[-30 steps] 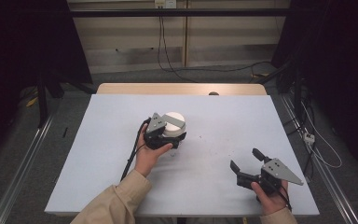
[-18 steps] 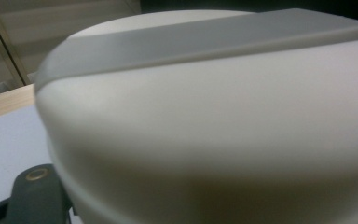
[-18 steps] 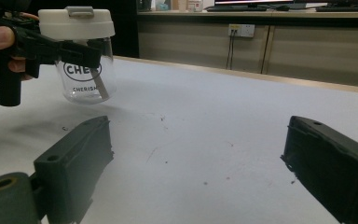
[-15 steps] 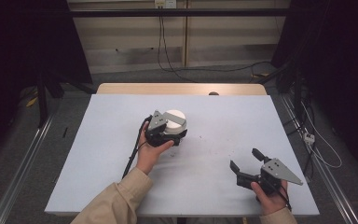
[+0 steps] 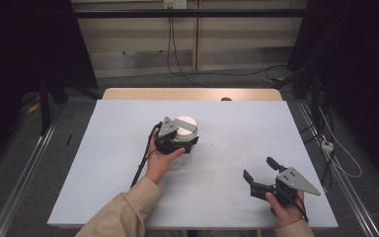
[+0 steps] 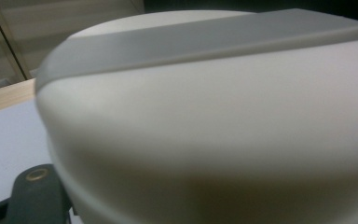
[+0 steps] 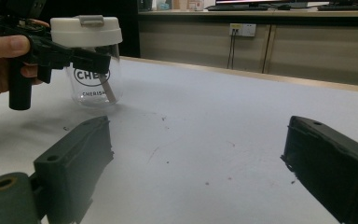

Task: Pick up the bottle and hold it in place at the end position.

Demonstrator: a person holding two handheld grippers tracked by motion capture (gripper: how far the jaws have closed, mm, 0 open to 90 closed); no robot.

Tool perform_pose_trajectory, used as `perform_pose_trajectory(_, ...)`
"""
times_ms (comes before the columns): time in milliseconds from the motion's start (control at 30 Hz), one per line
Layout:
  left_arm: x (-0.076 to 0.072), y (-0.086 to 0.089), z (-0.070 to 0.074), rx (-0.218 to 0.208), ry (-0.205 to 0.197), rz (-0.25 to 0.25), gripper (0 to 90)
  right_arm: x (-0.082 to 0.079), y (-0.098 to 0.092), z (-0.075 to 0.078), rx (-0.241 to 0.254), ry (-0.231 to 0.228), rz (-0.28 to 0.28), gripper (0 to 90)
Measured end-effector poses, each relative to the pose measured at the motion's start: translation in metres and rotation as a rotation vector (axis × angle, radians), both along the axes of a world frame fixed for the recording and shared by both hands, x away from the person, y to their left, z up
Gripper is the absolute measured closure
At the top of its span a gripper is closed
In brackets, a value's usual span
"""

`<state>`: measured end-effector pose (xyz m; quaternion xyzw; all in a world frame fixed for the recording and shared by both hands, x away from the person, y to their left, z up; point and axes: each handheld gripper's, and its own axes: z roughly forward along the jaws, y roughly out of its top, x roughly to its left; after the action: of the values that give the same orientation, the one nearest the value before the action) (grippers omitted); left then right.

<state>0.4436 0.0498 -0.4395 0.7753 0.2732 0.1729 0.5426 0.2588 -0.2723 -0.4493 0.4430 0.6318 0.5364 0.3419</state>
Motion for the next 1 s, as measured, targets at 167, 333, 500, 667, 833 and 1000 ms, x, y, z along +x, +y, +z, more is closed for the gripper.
perform_pose_trajectory(167, 0.001, -0.004, -0.004, -0.002, 0.006, 0.003, 18.5, 0.0, 0.0, 0.0, -0.001, 0.002, 0.002, 7.3)
perform_pose_trajectory(333, 0.004, -0.006, -0.006, 0.015, 0.016, -0.003, 18.5, 0.001, 0.001, 0.0, 0.0, 0.001, 0.001, 7.3)
perform_pose_trajectory(500, 0.004, -0.013, -0.001, 0.029, -0.005, -0.016, 18.5, 0.001, 0.0, -0.001, 0.0, 0.005, 0.0, 7.3)
perform_pose_trajectory(667, 0.005, -0.019, -0.002, 0.027, -0.003, -0.03, 18.5, 0.001, 0.0, -0.001, 0.002, 0.007, -0.001, 7.3)
perform_pose_trajectory(833, 0.008, -0.02, -0.007, 0.024, 0.004, -0.024, 18.5, 0.001, 0.0, -0.001, 0.001, 0.009, -0.003, 7.3)
perform_pose_trajectory(1000, 0.011, -0.019, -0.009, 0.009, 0.001, -0.012, 18.5, 0.001, 0.001, -0.002, -0.003, 0.009, 0.001, 7.3)
